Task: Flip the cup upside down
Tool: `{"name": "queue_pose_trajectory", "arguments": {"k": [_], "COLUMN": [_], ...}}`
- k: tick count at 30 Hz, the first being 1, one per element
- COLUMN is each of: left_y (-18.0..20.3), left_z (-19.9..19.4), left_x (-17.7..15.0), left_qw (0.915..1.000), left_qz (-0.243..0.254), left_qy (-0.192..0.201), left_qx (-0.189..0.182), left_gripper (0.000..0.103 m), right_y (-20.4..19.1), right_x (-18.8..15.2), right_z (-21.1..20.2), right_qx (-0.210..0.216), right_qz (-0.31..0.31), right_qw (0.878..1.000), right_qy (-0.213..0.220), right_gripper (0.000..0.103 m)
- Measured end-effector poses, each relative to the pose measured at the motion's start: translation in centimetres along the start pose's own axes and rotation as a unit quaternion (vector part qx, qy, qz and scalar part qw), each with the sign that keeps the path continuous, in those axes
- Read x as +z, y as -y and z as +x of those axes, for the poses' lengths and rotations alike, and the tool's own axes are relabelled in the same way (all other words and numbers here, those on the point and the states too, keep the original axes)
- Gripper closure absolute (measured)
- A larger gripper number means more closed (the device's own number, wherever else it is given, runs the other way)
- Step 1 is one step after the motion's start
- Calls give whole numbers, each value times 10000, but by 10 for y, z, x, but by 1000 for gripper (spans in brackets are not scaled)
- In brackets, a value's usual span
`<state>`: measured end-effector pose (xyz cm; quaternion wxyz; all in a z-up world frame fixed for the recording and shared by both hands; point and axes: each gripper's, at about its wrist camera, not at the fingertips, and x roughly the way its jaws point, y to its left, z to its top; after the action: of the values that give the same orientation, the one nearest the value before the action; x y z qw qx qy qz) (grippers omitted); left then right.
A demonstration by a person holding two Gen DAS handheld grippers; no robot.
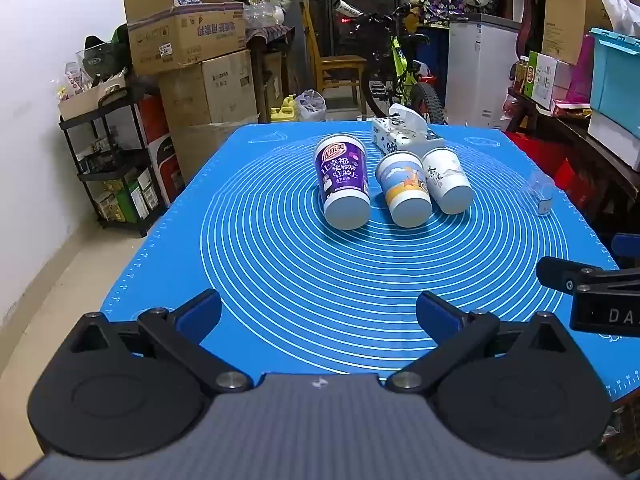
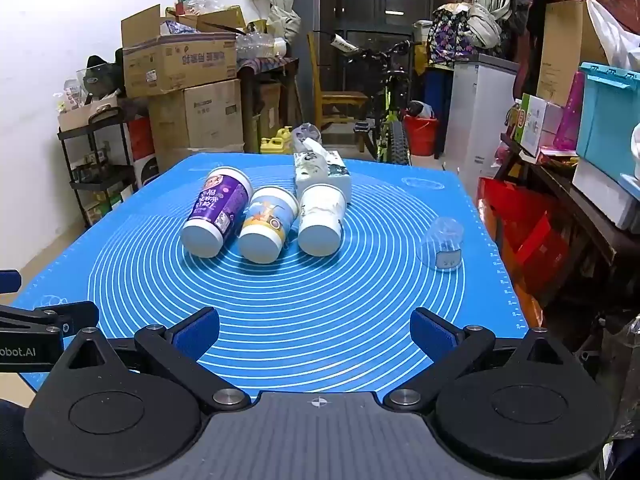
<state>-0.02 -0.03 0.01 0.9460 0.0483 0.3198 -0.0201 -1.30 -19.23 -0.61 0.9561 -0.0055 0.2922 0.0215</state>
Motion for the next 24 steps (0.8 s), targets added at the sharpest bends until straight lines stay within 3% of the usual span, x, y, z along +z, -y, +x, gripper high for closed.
{"name": "queue_pose_trajectory", "arguments": {"k": [12,24], "left_y": [3,5], "left_z": [-1,-3], "left_x": [7,1], "left_qw": [9998,9999], "left_qz": [202,104], "left_qy": [-4,66], "left_qx": [-89,-88], "left_gripper": [1,1], "right_y": [-4,-2], "right_x": [-3,-3], "right_z": [2,2], "right_qx": [-18,-34], "right_qz": [-83,-104], "right_qw": [10000,9999], "right_qy": [14,-8], "right_gripper": [2,2]}}
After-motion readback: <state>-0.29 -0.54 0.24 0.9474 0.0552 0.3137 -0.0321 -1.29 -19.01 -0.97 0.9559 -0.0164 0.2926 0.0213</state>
